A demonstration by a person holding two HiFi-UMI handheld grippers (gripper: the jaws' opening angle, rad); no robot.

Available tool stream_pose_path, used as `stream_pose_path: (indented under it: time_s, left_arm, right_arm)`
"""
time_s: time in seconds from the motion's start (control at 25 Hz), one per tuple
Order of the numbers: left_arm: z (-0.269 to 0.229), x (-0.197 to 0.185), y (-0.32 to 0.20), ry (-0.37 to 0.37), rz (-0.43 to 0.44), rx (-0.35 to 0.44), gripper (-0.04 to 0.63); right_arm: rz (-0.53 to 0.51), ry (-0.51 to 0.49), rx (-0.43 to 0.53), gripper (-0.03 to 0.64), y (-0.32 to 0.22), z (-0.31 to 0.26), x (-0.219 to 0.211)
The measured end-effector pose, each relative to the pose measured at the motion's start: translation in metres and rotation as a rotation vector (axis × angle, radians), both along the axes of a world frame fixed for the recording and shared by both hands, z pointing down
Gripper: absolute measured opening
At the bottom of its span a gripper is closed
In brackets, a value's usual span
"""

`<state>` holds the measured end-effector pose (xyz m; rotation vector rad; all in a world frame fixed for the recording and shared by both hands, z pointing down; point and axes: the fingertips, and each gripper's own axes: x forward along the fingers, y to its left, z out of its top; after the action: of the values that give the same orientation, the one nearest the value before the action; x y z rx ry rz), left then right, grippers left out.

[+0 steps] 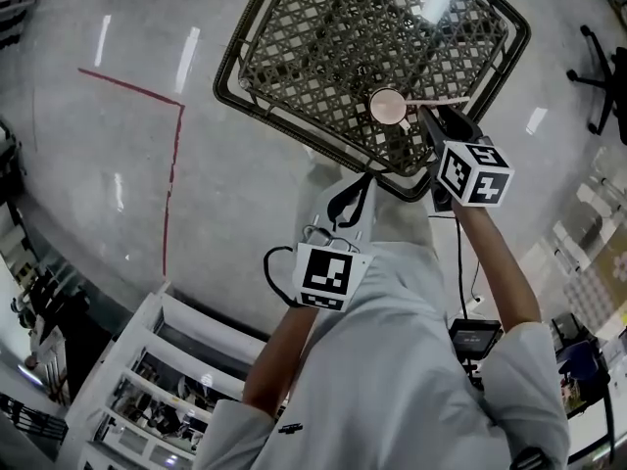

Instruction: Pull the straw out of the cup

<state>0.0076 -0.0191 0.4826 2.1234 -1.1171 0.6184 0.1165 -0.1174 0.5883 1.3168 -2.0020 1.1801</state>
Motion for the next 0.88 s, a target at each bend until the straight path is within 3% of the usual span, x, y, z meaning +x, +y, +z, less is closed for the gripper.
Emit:
stream_pose_path:
  time_s: [0.44,0.56,0.88]
  left_arm:
    - [-0.003,-0.01,-0.007,-0.006,-0.017,-0.011,-0.002]
    - [-0.003,-0.011,-0.008,-0.008,-0.017,-0.011,-0.002]
    - [-0.005,-0.01,-0.01,-0.009,-0.02,-0.001,-0.002]
  right_arm:
    - [0.051,-0.009,0.019,0.104,-0.022,-0.002,-0.002]
    - [0.043,-0.005,0.023,0.06,-0.025,-0.003,-0.003]
    - [0.008,-0.033,0.034,0.038,-0.024,-0.008,-0.01]
